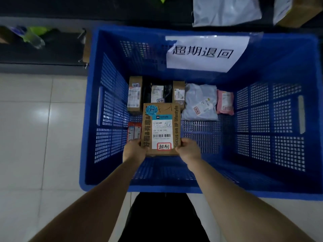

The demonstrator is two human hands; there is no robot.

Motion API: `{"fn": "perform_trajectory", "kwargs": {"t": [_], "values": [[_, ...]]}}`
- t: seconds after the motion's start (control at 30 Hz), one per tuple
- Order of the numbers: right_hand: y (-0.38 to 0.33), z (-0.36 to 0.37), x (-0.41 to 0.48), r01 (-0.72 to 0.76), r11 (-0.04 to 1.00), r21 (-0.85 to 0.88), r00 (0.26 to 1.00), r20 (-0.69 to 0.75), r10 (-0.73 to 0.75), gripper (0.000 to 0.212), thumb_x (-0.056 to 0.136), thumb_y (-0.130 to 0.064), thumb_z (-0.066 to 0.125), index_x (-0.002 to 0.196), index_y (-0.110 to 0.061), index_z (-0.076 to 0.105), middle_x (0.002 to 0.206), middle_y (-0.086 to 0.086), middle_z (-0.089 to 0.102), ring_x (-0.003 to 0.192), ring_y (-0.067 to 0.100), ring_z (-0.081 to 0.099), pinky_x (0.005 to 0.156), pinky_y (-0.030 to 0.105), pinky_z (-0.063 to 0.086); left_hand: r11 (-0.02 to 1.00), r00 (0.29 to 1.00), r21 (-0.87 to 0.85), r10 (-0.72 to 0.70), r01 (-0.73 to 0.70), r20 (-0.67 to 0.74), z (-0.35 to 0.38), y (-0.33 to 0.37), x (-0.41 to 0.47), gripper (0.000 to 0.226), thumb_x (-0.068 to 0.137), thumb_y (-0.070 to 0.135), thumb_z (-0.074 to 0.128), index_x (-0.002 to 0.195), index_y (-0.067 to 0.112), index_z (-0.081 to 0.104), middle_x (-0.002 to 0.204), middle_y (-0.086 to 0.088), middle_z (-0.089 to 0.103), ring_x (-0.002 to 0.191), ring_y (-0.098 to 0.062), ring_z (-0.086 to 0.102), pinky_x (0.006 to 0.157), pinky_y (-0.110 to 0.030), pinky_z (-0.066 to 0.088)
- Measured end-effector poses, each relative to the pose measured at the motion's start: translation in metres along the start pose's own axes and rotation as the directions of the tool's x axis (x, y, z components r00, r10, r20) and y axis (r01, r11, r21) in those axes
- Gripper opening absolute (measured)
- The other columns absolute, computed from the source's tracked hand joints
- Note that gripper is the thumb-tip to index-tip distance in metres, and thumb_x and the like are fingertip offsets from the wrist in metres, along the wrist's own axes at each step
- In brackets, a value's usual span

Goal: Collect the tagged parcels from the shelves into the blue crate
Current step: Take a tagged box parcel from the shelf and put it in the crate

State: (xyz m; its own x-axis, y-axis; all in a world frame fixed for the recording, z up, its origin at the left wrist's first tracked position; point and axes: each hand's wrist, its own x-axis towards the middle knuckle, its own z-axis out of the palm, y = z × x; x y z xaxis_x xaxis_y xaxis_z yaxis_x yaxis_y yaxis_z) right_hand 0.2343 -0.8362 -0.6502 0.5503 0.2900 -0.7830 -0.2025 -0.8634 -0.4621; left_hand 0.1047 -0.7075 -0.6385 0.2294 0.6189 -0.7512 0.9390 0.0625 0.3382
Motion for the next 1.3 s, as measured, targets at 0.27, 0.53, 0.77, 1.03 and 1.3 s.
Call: {"fn": "perform_trajectory", "kwargs": {"t": [0.27,0.53,0.77,1.03,1.3], "values": [[0.046,0.063,0.107,-0.091,0.994,-0.056,0.993,0.069,0.095,0.008,0.085,-0.016,0.063,0.09,-0.012,0.068,0.091,0.002,0.071,0.087,0.019,0.066,0.068,0.028,0.053,0.987,0.995,0.135,-0.089,0.083,0.039,0.058,-0.04,0.11,0.021,0.087,0.02,0.058,0.095,0.007,0.072,0.094,-0.011,0.07,0.077,-0.024,0.062,0.06,-0.027,0.046],[0.097,0.116,0.18,-0.145,0.974,-0.172,0.98,0.11,0.165,0.017,0.085,-0.013,0.065,0.101,-0.011,0.064,0.108,0.007,0.069,0.097,0.023,0.064,0.073,0.023,0.047,0.959,0.965,0.253,-0.176,0.124,0.195,0.116,-0.095,0.193,0.035,0.091,0.032,0.057,0.106,0.002,0.068,0.104,-0.017,0.068,0.093,-0.03,0.065,0.062,-0.028,0.045],[0.127,0.157,0.208,-0.18,0.938,-0.297,0.968,0.116,0.223,0.027,0.094,-0.026,0.054,0.111,-0.009,0.068,0.112,0.011,0.068,0.1,0.025,0.063,0.073,0.025,0.047,0.968,0.913,0.022,-0.242,0.249,0.33,0.152,-0.133,0.233,0.036,0.081,0.033,0.064,0.102,0.006,0.071,0.108,-0.017,0.07,0.097,-0.032,0.067,0.091,-0.05,0.054],[0.124,0.156,0.2,-0.103,0.924,-0.369,0.971,0.166,0.175,0.025,0.098,-0.02,0.046,0.11,-0.008,0.065,0.115,0.012,0.066,0.102,0.024,0.062,0.081,0.027,0.048,0.976,0.953,0.209,-0.115,0.057,0.28,0.138,-0.123,0.214,0.022,0.094,0.022,0.051,0.101,0.007,0.066,0.098,-0.01,0.066,0.085,-0.026,0.06,0.07,-0.032,0.048],[0.05,0.103,0.128,0.068,0.914,-0.4,0.992,0.125,-0.019,0.013,0.092,-0.029,0.054,0.101,-0.02,0.054,0.11,0.007,0.067,0.098,0.026,0.064,0.076,0.03,0.052,0.911,0.976,0.386,0.063,-0.143,0.21,0.062,-0.078,0.144,0.021,0.091,0.02,0.052,0.109,0.009,0.058,0.109,-0.011,0.063,0.097,-0.026,0.062,0.081,-0.038,0.055]]}}
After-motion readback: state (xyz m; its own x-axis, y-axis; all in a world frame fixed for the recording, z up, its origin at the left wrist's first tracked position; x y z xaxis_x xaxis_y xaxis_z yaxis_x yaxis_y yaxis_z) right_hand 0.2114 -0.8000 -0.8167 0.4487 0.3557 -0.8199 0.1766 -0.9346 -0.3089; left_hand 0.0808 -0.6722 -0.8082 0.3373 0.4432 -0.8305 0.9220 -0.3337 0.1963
